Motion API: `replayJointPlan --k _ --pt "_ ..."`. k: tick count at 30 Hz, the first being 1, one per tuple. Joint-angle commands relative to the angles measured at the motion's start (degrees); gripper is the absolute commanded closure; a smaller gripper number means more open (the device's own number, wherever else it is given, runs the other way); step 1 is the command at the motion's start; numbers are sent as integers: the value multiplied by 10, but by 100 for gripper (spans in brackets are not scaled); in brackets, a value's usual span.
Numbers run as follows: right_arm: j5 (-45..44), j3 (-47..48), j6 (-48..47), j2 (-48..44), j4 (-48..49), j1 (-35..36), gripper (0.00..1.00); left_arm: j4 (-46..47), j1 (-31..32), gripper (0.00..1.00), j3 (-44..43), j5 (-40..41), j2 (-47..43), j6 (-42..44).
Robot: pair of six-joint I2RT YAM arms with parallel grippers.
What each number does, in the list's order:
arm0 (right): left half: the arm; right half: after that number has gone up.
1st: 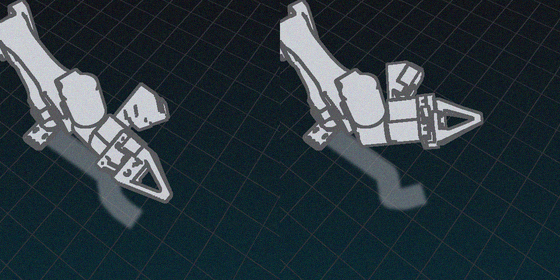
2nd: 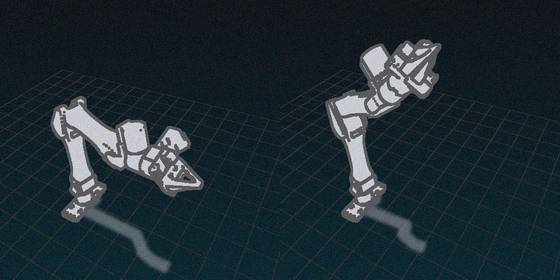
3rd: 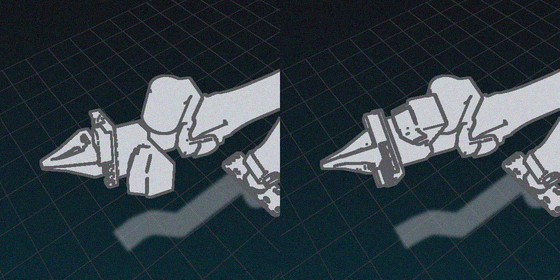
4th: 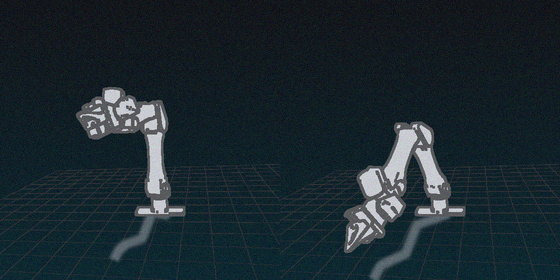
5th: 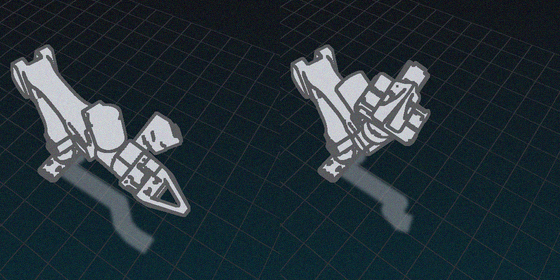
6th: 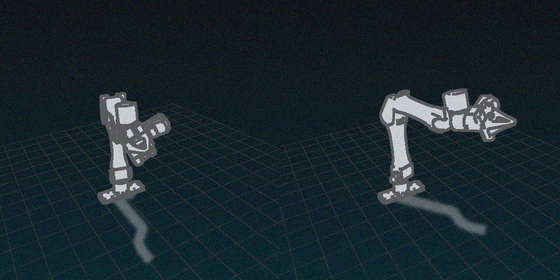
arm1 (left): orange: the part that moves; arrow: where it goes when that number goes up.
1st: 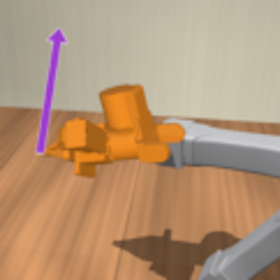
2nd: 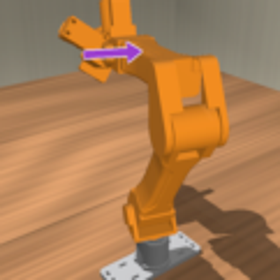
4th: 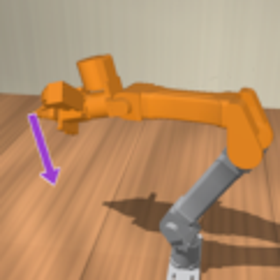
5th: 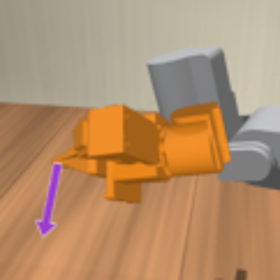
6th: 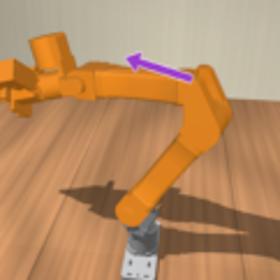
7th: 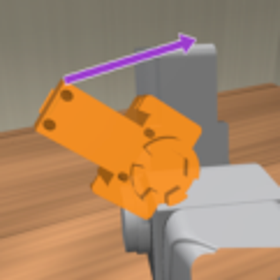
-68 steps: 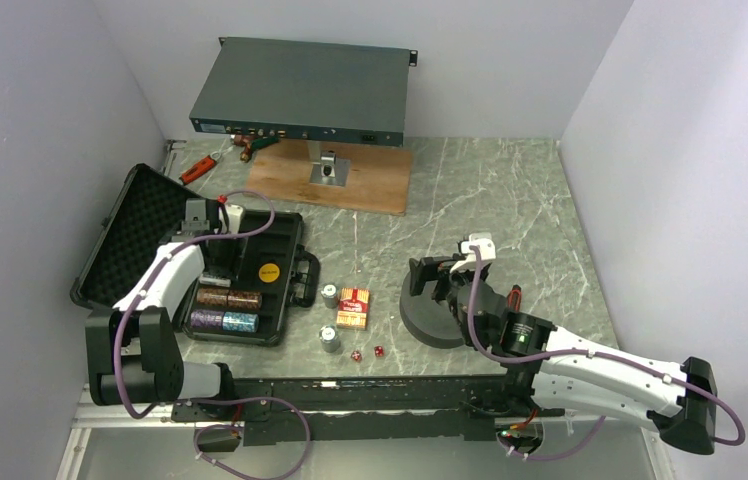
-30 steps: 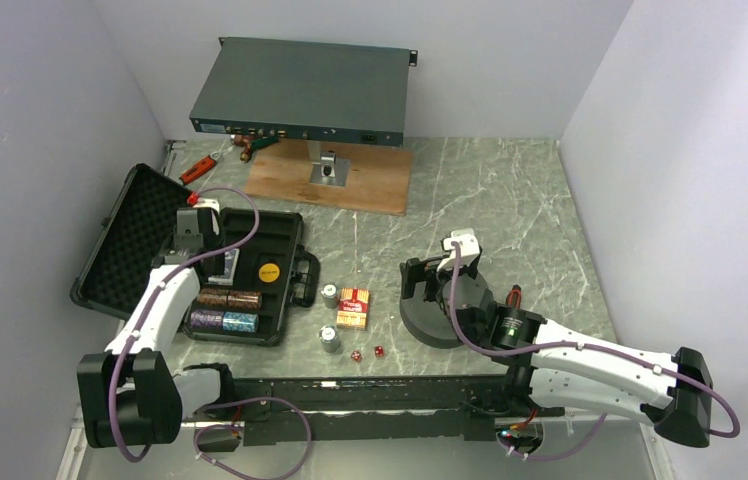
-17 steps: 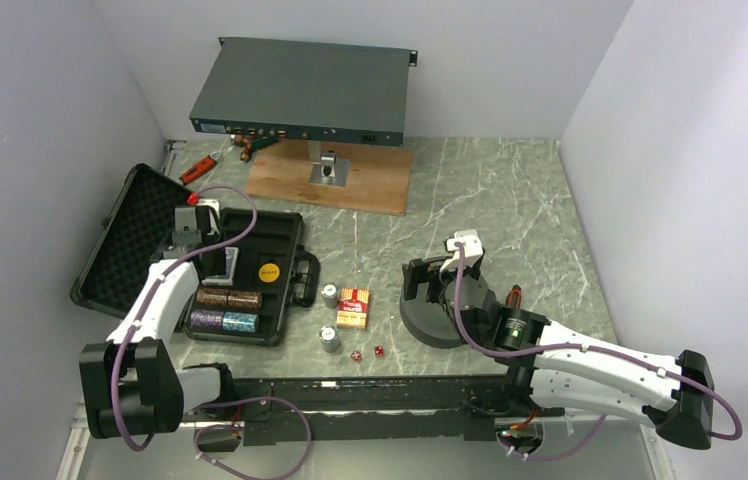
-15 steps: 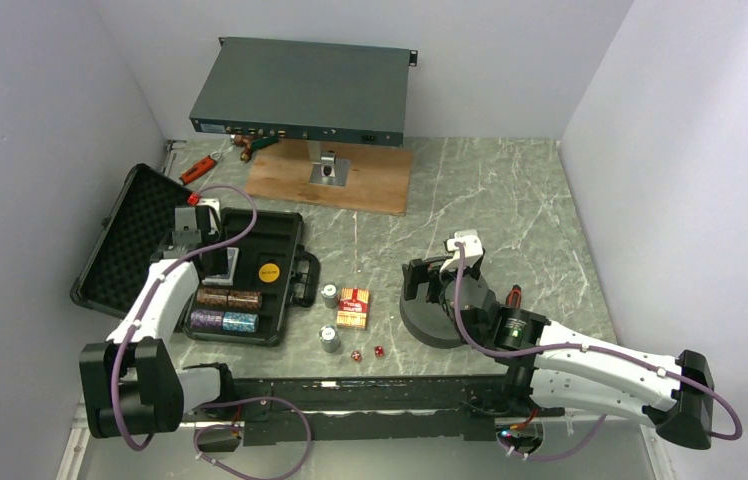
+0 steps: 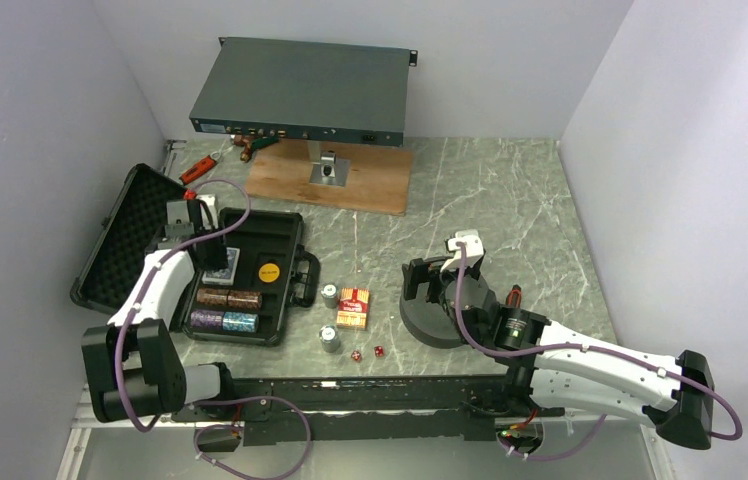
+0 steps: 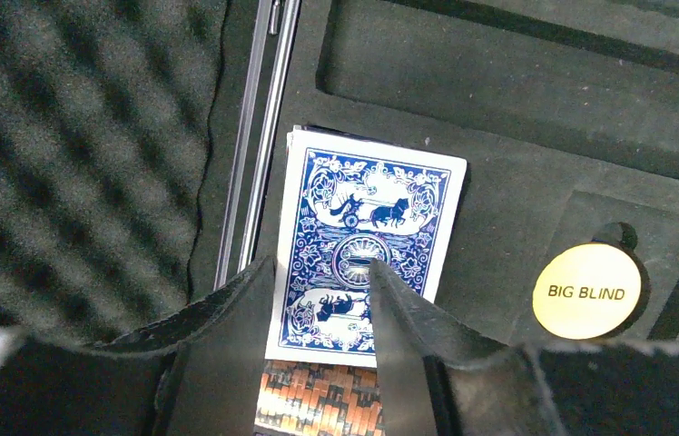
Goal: Pack up texas hold em set
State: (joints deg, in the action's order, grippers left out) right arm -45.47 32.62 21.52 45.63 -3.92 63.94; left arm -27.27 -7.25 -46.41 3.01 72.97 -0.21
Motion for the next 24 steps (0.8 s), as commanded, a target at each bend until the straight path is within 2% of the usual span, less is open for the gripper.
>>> replayJointPlan --k 1,9,15,20,21,22,24 --pt "-1 9 7 -12 5 0 0 5 -4 52 -13 -97 17 -5" --pt "8 14 2 -3 10 0 0 -3 -5 46 -13 -162 28 14" --pt "12 19 -16 8 33 0 0 -10 -5 40 -17 -141 24 13" --pt "28 36 -22 39 37 0 0 -4 -5 21 -3 -98 -28 17" --pt "31 41 -21 44 36 0 0 0 -5 15 0 -92 -40 18" --pt "32 45 -20 49 34 0 0 3 -5 3 4 -84 -54 19" --pt "35 47 -18 55 35 0 0 10 -5 0 9 -71 -79 20"
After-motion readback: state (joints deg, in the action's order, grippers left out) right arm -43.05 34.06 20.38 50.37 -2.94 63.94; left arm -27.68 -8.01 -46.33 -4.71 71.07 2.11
